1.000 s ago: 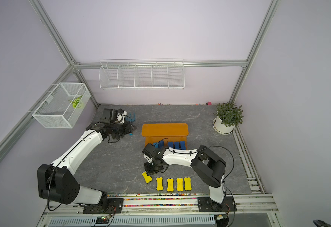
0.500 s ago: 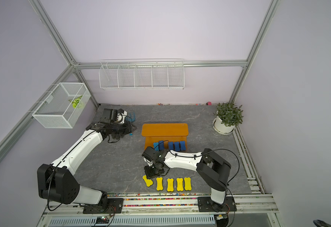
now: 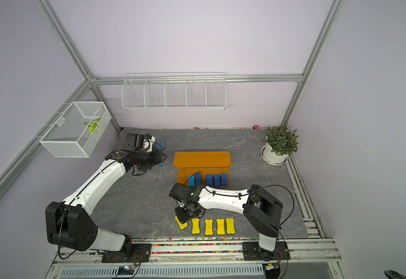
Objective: Remove the whiteboard erasers from the shelf
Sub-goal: Place the whiteboard eraser at the center of the board, then adjust the whiteboard eraser at the center of the board.
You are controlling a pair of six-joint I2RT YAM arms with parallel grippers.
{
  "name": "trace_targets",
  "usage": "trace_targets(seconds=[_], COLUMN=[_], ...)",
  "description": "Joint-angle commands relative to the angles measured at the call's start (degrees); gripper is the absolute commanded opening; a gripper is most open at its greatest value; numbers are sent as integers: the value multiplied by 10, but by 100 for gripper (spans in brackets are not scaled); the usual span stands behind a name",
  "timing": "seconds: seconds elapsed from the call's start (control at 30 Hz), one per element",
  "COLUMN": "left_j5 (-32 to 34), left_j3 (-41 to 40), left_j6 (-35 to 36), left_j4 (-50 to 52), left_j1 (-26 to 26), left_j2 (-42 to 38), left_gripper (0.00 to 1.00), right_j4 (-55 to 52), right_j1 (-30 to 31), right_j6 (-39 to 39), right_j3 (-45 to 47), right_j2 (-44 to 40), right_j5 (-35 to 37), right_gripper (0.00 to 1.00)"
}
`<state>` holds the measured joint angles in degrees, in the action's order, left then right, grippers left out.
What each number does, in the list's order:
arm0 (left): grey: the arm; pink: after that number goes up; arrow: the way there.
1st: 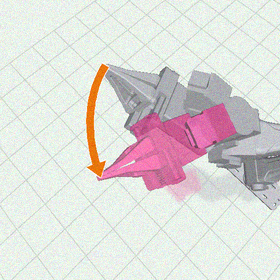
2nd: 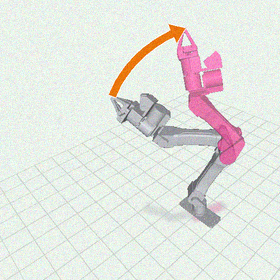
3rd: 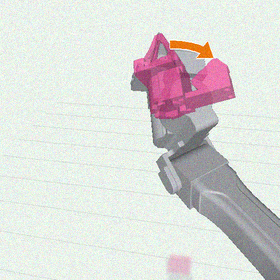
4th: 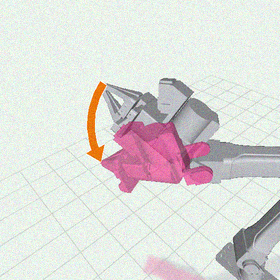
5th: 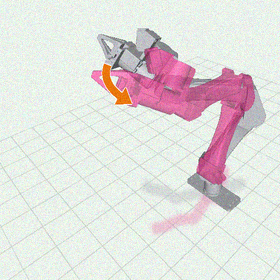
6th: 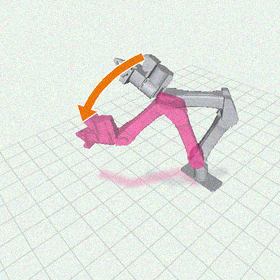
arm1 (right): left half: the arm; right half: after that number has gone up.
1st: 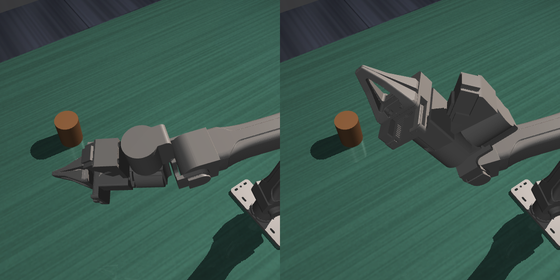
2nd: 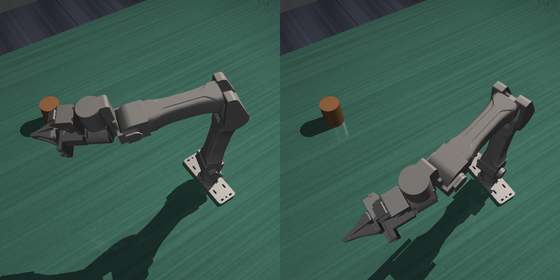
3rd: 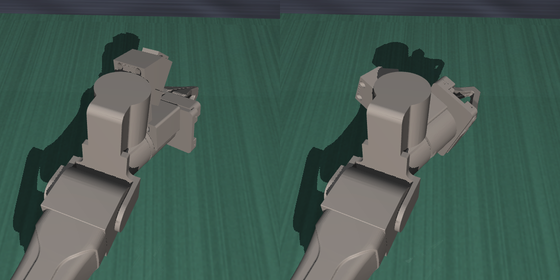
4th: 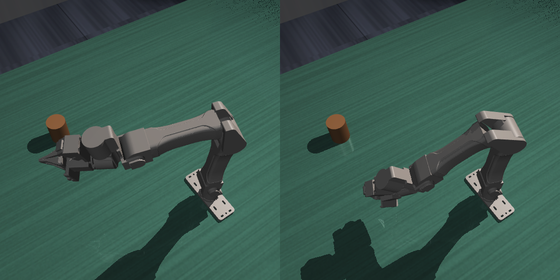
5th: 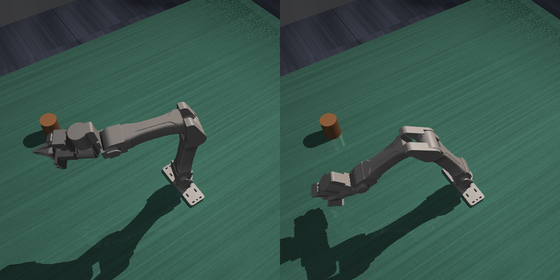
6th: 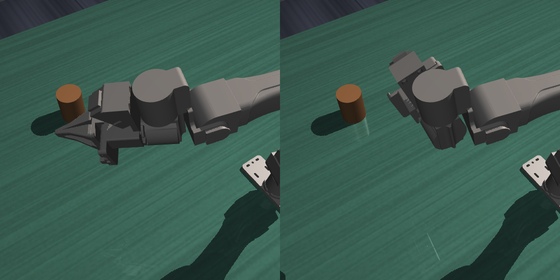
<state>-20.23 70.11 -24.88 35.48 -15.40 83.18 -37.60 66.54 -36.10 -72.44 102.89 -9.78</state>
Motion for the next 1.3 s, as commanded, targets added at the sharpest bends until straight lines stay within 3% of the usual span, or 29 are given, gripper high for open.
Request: trace_targets(seconds=[0.0, 0.17, 0.57, 0.9, 1.27], left_j5=[32, 54, 29, 26, 12], left_j3=[-5, -7, -34, -34, -34], left_j6=[-6, -13, -20, -18, -22], left_j4=[13, 16, 7, 5, -3], left_j1=[10, 27, 60, 61, 61], left_j2=[-19, -34, -46, -43, -30], left_gripper=[36, 37, 37, 37, 37], right_j4=[-37, -42, -86, -96, -50], right_j1=[14, 31, 58, 54, 15], right_j6=[40, 66, 83, 75, 54], right_j3=[-29, -67, -129, -141, -83], right_j2=[13, 53, 124, 146, 101], right_j5=[82, 109, 178, 212, 137], right_gripper=[56, 66, 81, 76, 61])
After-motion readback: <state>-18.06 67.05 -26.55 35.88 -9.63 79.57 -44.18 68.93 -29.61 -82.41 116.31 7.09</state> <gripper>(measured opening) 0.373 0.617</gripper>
